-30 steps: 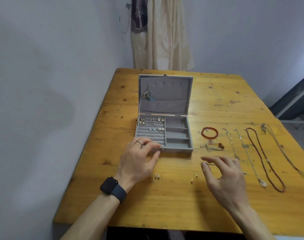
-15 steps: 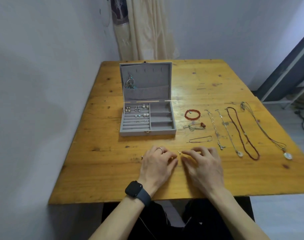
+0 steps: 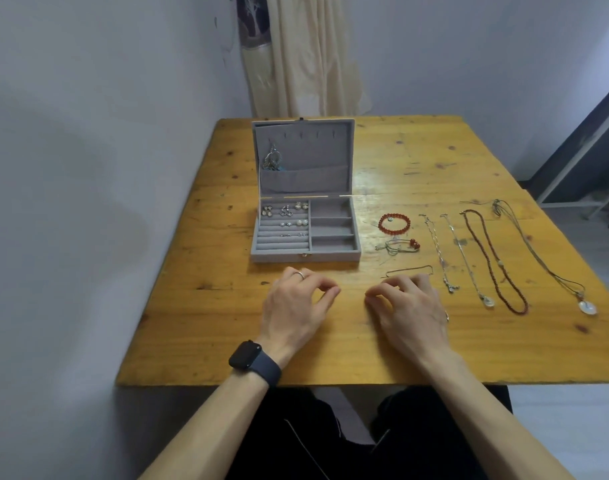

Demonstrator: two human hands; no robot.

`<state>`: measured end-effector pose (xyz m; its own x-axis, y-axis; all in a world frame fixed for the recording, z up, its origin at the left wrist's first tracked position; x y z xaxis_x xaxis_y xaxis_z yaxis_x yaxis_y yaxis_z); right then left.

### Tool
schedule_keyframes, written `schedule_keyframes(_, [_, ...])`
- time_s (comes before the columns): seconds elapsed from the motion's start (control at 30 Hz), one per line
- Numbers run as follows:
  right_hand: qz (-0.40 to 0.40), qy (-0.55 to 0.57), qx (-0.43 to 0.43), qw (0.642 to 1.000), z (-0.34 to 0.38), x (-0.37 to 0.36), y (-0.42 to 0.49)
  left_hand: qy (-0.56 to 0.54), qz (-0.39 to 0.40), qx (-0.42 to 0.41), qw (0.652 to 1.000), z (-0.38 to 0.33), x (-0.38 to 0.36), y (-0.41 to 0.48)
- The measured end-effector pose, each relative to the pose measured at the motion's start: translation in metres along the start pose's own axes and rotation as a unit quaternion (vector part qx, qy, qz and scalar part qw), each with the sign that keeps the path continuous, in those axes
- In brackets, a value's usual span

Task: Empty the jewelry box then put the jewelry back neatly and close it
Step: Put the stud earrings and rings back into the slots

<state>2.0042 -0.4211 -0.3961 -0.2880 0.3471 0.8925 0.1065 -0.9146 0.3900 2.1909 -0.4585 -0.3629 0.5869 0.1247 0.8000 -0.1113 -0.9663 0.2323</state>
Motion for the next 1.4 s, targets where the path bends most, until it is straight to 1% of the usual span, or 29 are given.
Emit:
schedule_keyframes(0.13, [0.019, 0.011, 0.016, 1.0, 0.004, -0.002, 0.003, -0.041, -0.034, 0.052, 0.997, 0.032, 0.037, 0.027])
schedule_keyframes(0.27, [-0.009, 0.082, 0.032, 0.996, 0.023, 0.002, 0.026, -0.068, -0.038, 0.132, 0.988, 0.073, 0.061, 0.062])
schedule_keyframes(0.37, [-0.027, 0.114, 0.059, 0.991, 0.045, 0.003, 0.059, -0.047, -0.017, 0.179, 0.982, 0.099, 0.064, 0.086])
schedule_keyframes(0.47, [-0.022, 0.117, 0.074, 0.99, 0.065, -0.004, 0.097, -0.02, 0.023, 0.202, 0.979, 0.115, 0.055, 0.104])
schedule_keyframes(0.7, [0.038, 0.1, 0.076, 0.991, 0.085, -0.035, 0.16, -0.029, 0.081, 0.18, 0.98, 0.119, 0.034, 0.127])
schedule_keyframes(0.8, [0.05, 0.091, 0.08, 0.991, 0.089, -0.045, 0.171, -0.012, 0.093, 0.174, 0.98, 0.12, 0.031, 0.134])
schedule_keyframes(0.93, [0.1, 0.073, 0.096, 0.988, 0.097, -0.063, 0.181, 0.009, 0.103, 0.165, 0.981, 0.12, 0.029, 0.142])
schedule_keyframes(1.03, [0.118, 0.069, 0.107, 0.985, 0.104, -0.069, 0.186, 0.025, 0.111, 0.165, 0.98, 0.12, 0.028, 0.144])
schedule_keyframes(1.23, [0.144, 0.063, 0.119, 0.98, 0.109, -0.072, 0.193, -0.004, 0.099, 0.167, 0.981, 0.124, 0.026, 0.14])
schedule_keyframes(1.4, [0.154, 0.07, 0.115, 0.979, 0.109, -0.075, 0.197, 0.045, 0.067, 0.151, 0.985, 0.119, 0.026, 0.137])
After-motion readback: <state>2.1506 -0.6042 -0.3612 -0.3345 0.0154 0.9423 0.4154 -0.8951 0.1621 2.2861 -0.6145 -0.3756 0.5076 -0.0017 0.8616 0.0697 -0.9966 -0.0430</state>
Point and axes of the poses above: each hand's wrist, its own y-axis towards the middle knuckle, its own x-axis out of the back of the hand, z = x × y, the point moved 8 cm from there along y, towards the middle knuckle, and after that the axes turned 15 degrees about x, right-handed, at the moved point
